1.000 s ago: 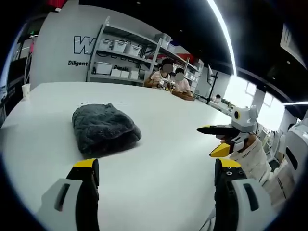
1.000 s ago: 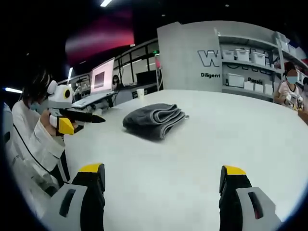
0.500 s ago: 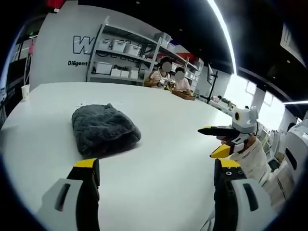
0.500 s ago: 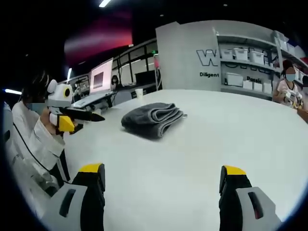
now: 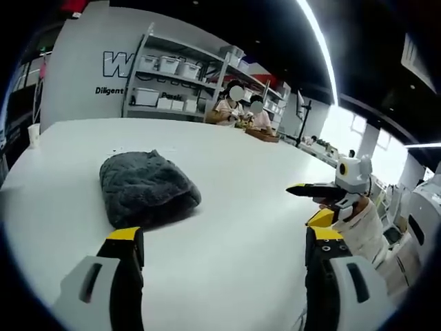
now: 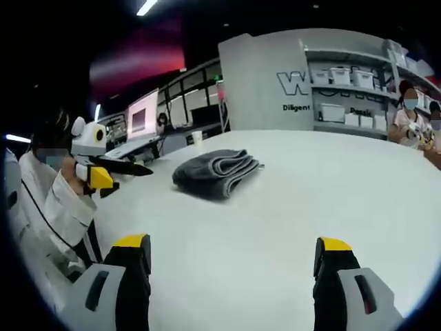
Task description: Open the folded towel by lifting each exposed corner and separating the folded layers until the towel lies flat within the target outline without major curled edges
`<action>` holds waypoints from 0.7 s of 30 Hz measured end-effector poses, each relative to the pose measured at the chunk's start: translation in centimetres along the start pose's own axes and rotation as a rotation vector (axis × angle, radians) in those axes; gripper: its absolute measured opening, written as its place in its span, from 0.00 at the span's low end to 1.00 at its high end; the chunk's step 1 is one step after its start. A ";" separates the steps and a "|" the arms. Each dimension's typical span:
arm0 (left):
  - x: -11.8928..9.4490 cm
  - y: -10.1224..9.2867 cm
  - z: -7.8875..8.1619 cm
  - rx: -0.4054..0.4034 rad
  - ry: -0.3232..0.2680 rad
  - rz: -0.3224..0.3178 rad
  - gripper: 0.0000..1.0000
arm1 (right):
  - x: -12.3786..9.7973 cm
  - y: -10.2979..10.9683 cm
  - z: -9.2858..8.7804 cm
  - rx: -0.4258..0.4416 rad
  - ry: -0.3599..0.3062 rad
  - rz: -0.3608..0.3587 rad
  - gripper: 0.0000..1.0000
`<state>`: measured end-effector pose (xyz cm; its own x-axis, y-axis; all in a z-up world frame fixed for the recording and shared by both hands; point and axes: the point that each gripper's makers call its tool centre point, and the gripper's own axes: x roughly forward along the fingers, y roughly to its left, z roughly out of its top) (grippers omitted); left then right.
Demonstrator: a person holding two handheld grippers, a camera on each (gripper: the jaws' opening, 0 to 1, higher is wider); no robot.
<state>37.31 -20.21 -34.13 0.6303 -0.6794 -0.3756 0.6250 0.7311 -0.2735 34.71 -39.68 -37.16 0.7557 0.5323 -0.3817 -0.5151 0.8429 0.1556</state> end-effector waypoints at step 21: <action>1.1 1.9 3.1 0.054 -0.019 0.033 0.96 | -1.0 -0.5 0.0 0.006 -0.020 -0.019 0.97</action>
<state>40.66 -19.81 -32.29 0.6594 -0.6561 -0.3671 0.6270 0.7493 -0.2131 34.19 -40.61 -36.82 0.7734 0.5174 -0.3661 -0.4979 0.8534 0.1542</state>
